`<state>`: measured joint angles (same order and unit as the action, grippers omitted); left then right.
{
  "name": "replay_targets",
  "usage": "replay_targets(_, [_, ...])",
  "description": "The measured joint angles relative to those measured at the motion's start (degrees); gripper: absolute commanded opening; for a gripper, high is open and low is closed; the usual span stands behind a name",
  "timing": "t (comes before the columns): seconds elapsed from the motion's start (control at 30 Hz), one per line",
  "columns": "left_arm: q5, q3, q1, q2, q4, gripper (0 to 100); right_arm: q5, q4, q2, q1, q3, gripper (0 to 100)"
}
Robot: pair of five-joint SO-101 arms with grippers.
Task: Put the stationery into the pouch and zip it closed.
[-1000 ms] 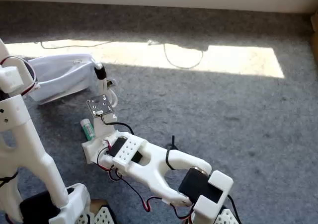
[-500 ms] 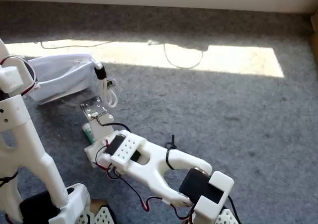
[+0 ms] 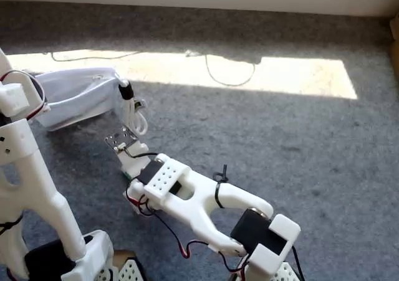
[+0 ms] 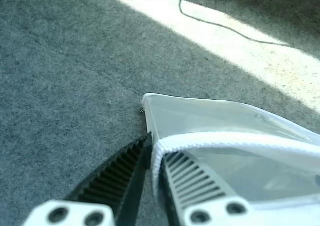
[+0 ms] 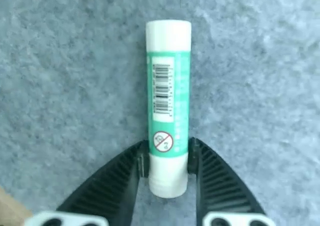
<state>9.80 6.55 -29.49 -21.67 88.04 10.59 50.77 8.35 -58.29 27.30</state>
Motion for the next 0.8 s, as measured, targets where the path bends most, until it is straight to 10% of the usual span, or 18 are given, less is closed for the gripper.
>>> replay_targets(0.8, [0.0,0.0,1.2,0.1,0.1,1,-3.0,4.6,-21.4,5.4,10.4,13.8])
